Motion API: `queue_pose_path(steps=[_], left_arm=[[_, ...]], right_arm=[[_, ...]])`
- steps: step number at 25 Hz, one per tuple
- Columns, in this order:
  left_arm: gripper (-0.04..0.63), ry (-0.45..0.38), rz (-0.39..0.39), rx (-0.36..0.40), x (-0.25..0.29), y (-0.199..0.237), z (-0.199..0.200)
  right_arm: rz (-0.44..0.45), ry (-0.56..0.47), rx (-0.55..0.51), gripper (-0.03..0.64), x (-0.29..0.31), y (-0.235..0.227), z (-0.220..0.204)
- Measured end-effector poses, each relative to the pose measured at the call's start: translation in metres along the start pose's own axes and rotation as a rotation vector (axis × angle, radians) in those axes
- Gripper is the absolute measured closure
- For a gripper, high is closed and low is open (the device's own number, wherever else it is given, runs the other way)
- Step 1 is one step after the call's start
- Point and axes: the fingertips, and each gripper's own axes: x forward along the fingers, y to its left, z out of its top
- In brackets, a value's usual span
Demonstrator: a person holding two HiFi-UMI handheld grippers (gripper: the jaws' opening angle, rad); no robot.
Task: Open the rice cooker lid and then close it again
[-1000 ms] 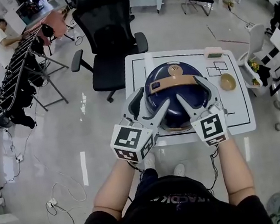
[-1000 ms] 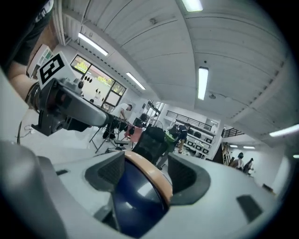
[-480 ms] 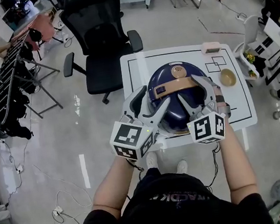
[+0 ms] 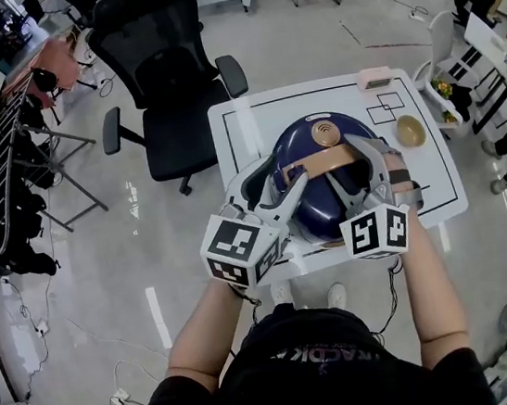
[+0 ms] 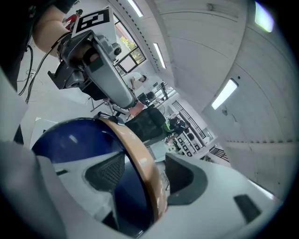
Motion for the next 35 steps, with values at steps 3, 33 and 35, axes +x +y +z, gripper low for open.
queue_pose_path(steps=[3, 33, 35], left_arm=[[0.417, 0.011, -0.045, 0.000, 0.006, 0.000, -0.003], [0.593, 0.056, -0.182, 0.048, 0.025, 0.003, -0.019], [0.594, 0.057, -0.180, 0.044, 0.025, 0.003, -0.019]], right_arm=[[0.010, 0.025, -0.030, 0.379, 0.004, 0.003, 0.002], [-0.021, 0.111, -0.066, 0.428, 0.012, 0.007, 0.001], [-0.020, 0.111, -0.063, 0.428, 0.012, 0.007, 0.001]])
